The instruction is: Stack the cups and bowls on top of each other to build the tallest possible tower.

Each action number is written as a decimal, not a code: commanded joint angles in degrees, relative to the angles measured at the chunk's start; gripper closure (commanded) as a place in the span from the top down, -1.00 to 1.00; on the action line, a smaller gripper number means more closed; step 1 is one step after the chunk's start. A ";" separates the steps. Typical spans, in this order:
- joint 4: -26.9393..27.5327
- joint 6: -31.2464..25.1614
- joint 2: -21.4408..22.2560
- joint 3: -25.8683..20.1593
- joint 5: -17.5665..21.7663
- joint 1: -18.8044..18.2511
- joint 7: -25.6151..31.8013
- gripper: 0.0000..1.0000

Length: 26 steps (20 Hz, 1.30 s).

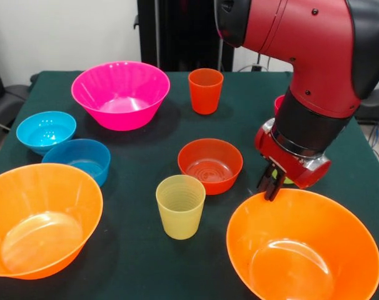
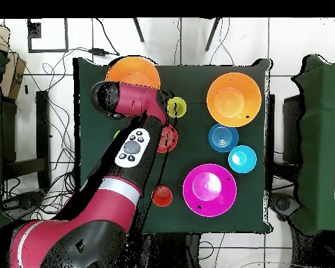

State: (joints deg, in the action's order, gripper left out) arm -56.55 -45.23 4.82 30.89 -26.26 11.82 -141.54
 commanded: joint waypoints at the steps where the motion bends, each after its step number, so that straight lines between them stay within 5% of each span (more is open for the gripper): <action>1: -1.72 3.54 0.14 -4.32 -0.93 0.31 -11.73 -1.00; 15: -3.21 2.93 -0.15 -6.62 -5.52 2.17 -15.64 -1.00; 26: -7.98 5.67 2.56 -12.81 -7.16 2.41 -6.90 -1.00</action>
State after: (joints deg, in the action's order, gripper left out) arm -58.95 -44.41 5.65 29.42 -32.40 13.07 -143.17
